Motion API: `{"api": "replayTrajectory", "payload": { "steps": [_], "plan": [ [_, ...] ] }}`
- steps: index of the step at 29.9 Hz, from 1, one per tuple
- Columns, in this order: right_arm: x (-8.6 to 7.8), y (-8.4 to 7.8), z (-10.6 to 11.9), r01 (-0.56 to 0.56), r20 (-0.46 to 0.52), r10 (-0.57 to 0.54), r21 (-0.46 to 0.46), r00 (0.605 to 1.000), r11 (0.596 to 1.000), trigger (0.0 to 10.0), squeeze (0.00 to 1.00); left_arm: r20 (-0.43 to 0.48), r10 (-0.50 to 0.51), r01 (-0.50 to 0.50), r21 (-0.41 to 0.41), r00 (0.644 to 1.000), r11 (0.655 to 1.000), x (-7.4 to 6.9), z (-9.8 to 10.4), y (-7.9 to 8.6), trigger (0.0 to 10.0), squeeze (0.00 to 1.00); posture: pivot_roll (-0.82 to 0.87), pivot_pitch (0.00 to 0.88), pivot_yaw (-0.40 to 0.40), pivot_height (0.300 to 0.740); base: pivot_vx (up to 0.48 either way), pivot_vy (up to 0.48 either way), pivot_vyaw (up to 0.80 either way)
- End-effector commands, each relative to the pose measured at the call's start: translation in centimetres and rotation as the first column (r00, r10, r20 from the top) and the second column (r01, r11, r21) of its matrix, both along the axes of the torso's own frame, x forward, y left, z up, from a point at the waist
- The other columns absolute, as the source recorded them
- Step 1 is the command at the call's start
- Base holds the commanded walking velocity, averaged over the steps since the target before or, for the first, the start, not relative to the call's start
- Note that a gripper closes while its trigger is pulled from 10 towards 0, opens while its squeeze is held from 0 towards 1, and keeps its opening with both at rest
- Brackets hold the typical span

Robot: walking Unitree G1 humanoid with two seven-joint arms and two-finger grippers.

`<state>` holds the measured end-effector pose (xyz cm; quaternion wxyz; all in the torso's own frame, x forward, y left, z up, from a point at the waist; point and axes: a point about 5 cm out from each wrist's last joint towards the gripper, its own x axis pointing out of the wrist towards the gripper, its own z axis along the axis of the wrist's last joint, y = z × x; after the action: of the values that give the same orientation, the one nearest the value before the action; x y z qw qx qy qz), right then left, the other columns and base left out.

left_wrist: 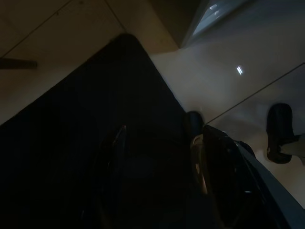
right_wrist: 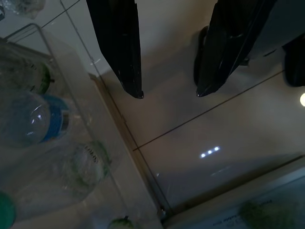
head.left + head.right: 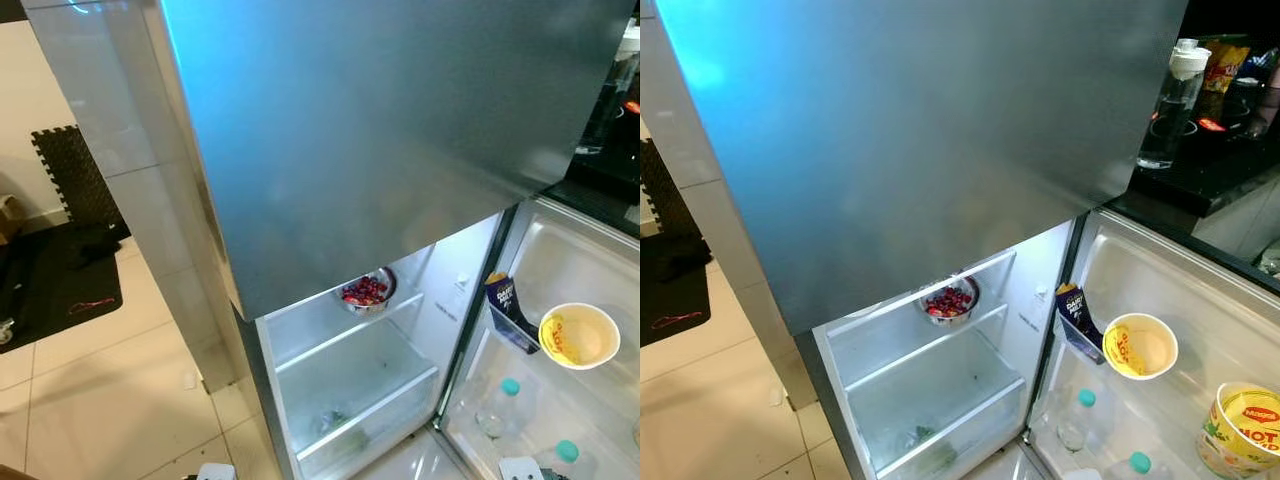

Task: Restocking fridge

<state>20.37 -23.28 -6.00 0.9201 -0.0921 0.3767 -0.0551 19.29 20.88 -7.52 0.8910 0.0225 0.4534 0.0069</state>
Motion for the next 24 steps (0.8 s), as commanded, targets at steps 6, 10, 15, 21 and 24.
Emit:
{"api": "replayTrajectory", "payload": {
  "steps": [6,10,15,21,24],
  "plan": [
    [-1.61,-0.06,-0.91,-0.002,-0.060,0.002,0.005,0.998,1.000,10.0,0.00,-0.007,0.013,-0.013,0.019,1.000,1.000,-0.35,-0.08,0.56,10.0,0.00,-0.14,0.129,0.041,0.740,0.000,0.000,0.00],
    [-1.64,-0.25,-0.86,0.011,-0.055,-0.010,0.011,0.998,1.000,10.0,0.00,-0.004,0.013,-0.012,0.012,1.000,1.000,-0.26,-0.04,0.53,10.0,0.00,-0.14,0.131,0.056,0.740,0.000,0.000,0.00],
    [-1.54,-0.46,-0.75,0.026,-0.049,-0.026,0.013,0.998,1.000,10.0,0.00,-0.002,0.007,-0.007,0.019,1.000,1.000,-0.09,0.07,0.66,10.0,0.00,-0.14,0.121,0.051,0.740,0.000,0.000,0.00],
    [-1.44,-0.52,-0.69,0.048,-0.041,-0.047,0.021,0.998,0.999,10.0,0.00,0.004,-0.003,0.003,0.013,1.000,1.000,0.18,0.16,0.37,10.0,0.00,-0.14,0.121,0.054,0.740,0.000,0.000,0.00],
    [-1.44,-0.50,-0.72,0.041,-0.047,-0.040,0.017,0.998,0.999,10.0,0.00,0.002,0.004,-0.005,0.017,1.000,1.000,0.18,0.15,0.41,10.0,0.00,-0.14,0.121,0.054,0.740,0.000,0.000,0.00]
  ]
}}
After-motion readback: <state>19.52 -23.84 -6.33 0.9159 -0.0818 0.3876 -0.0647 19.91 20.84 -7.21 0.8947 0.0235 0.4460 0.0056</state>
